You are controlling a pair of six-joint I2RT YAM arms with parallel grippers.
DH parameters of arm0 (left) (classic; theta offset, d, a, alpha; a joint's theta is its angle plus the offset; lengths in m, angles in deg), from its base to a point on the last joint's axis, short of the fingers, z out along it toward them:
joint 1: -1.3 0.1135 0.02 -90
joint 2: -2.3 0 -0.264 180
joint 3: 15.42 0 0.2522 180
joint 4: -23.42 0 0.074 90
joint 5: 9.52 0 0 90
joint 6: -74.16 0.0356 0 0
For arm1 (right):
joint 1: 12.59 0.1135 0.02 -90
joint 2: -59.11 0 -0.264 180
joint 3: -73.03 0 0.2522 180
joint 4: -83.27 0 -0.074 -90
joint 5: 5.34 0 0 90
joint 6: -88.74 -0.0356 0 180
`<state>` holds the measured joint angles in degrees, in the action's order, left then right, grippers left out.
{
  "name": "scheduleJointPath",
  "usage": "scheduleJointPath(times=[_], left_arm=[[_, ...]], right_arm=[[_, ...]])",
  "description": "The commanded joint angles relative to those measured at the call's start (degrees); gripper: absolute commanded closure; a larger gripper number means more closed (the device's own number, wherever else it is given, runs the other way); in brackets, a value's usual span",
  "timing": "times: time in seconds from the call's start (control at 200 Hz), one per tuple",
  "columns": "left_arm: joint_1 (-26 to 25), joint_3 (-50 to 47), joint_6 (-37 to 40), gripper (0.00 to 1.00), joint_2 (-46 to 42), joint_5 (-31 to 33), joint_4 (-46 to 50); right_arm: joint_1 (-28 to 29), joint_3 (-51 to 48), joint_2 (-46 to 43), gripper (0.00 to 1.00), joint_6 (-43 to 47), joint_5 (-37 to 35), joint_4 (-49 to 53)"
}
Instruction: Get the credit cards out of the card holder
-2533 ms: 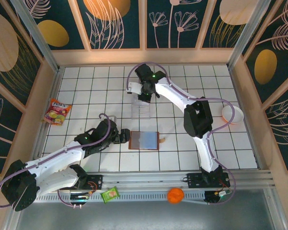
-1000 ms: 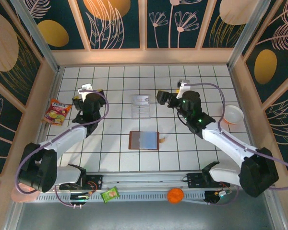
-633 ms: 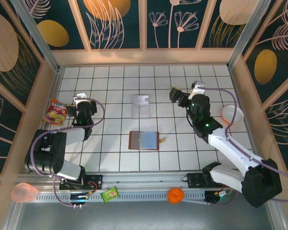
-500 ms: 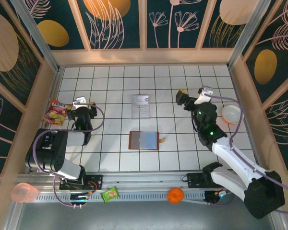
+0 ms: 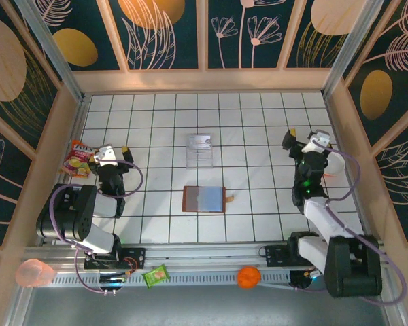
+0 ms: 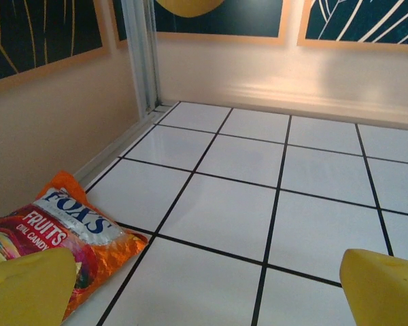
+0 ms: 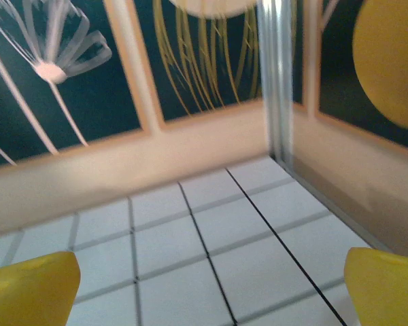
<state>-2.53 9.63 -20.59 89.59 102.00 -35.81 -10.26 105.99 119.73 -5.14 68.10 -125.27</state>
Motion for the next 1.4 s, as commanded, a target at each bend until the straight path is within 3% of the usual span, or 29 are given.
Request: scheduleJointPath(times=[0.0,0.085,0.205,0.34,0.395,0.445,1.391], left_arm=[[0.4,0.8,-1.3,0.01,-0.3,0.5,-2.7],[0.4,0.8,-1.3,0.01,-0.2,0.5,-2.9],[0.4,0.8,-1.2,0.01,-0.2,0.6,-3.0],[0.4,0.9,-1.2,0.01,-0.2,0.5,-2.9],[0.4,0.9,-1.4,0.01,-0.1,0.6,-2.9],[0.4,1.0,-1.4,0.01,0.0,0.6,-2.7],[0.6,0.9,-1.4,0.01,-0.2,0.2,-2.8]], right_arm=[[-2.0,-2.7,6.4,0.01,1.6,2.5,-9.6],[-2.7,-4.5,12.2,0.01,1.5,2.4,-16.9],[-4.2,-4.8,18.4,0.01,-0.5,7.8,-21.3],[-4.1,-8.2,26.9,0.01,0.8,10.6,-34.6],[-2.7,-8.7,29.9,0.01,1.9,7.4,-39.4],[-2.3,-7.9,28.7,0.01,1.2,5.9,-35.4],[-2.3,-8.3,29.3,0.01,1.4,5.9,-37.3]])
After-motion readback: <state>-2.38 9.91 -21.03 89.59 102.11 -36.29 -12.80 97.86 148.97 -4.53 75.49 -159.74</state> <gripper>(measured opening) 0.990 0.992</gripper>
